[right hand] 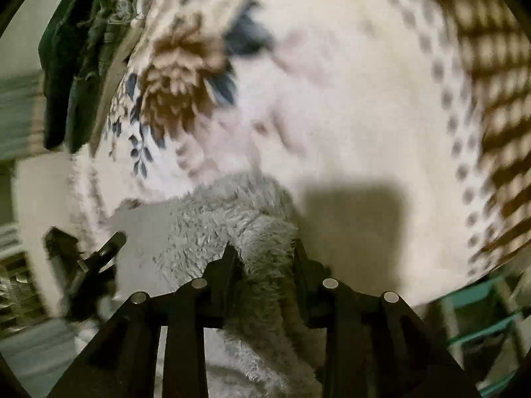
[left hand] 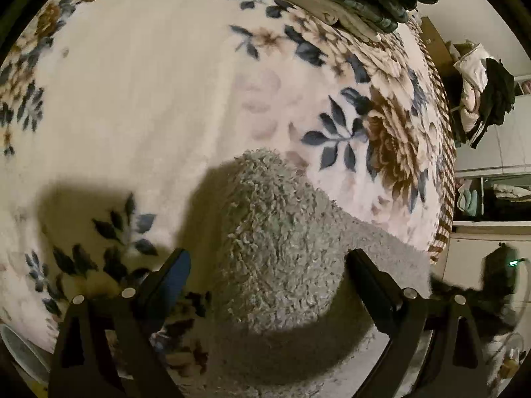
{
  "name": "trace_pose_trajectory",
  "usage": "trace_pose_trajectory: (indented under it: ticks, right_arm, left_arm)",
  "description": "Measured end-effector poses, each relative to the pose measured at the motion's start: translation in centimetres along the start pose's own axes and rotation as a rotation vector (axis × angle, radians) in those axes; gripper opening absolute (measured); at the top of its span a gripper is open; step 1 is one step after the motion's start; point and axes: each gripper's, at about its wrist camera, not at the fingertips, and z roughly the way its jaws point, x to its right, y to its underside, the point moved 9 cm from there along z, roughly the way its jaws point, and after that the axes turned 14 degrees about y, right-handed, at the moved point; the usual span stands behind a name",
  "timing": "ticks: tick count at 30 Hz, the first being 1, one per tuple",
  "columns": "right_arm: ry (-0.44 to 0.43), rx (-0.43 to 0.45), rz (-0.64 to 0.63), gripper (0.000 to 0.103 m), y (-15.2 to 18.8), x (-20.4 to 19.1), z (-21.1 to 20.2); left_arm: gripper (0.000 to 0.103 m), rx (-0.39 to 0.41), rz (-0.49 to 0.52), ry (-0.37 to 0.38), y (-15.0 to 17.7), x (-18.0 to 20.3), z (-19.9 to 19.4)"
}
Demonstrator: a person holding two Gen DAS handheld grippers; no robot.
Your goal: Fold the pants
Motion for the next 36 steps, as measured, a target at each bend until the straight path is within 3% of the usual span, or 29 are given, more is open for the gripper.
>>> trace_pose_trajectory:
  ticks: [2,4,7,10,12,14,17,20,22,24,25,28,31,32,34,35,36]
  right_arm:
    - [0.039,0.083,-0.024,0.031,-0.3,-0.4,-1.7]
    - [0.044,0.134,0.029,0.03,-1.8,0.4,-2.6]
    - [0.056,0.057,0.054,0.032,-2.9,1.3,0.1]
    - [0.033,0.004,0.039,0.049,-1.2,1.5,0.0]
    - [0.014,0.017,0.064,0.061,0.6,2.6,-2.0]
    - [-0.002,0.025,0.118,0.066,2.7,4.0,-3.5]
    - [-0.029,-0.062,0.244,0.068,7.8,6.6,-3.3]
    - [-0.169,-0.192,0.359,0.068,12.1,7.0,-1.0]
    - [-0.241,-0.212,0.391,0.064,13.3,6.1,0.2]
    - [-0.246,-0.175,0.384,0.015,13.7,5.5,0.7]
    - [-0.222,-0.174,0.372,0.011,14.1,5.5,0.8]
    - [-0.112,-0.164,0.361,0.01,15.5,7.0,1.7]
    - [-0.089,-0.225,0.367,0.011,17.3,8.1,3.8]
    - [-0.088,-0.249,0.333,0.011,17.6,7.7,4.2]
    - [-0.071,-0.263,0.262,0.028,17.9,6.8,4.0]
    - [-0.058,-0.256,0.232,0.047,17.8,6.4,3.6]
    - [-0.054,-0.247,0.21,0.059,17.7,6.5,2.8]
  left_arm:
    - [0.097,0.0,-0.01,0.013,0.1,-0.2,-0.1]
    - [0.097,0.0,-0.021,0.032,0.2,-0.1,-0.3]
    - [0.097,0.006,-0.003,0.019,0.5,0.6,-1.3]
    - [0.097,0.026,0.002,0.042,0.9,1.7,-3.0]
    - [0.097,0.035,0.021,0.046,1.1,2.5,-3.8]
    - [0.097,0.031,0.05,0.033,1.0,3.1,-3.9]
    - [0.097,0.01,0.064,0.016,1.0,3.4,-2.7]
    - [0.097,-0.022,0.08,0.001,1.1,3.6,-1.1]
    - [0.097,-0.038,0.099,-0.02,1.3,3.6,-0.3]
    - [0.097,-0.049,0.096,-0.03,1.5,3.1,0.2]
    - [0.097,-0.051,0.085,-0.023,1.6,2.8,0.3]
    - [0.097,-0.059,0.038,0.002,1.9,1.9,0.8]
    - [0.097,-0.064,0.013,0.027,2.6,2.0,0.7]
    - [0.097,-0.06,0.016,0.028,2.9,2.2,0.3]
    - [0.097,-0.044,0.014,0.039,3.6,2.6,-0.7]
    - [0.097,-0.029,0.01,0.049,4.2,2.9,-1.7]
    - [0.097,-0.019,0.006,0.053,4.7,3.1,-2.3]
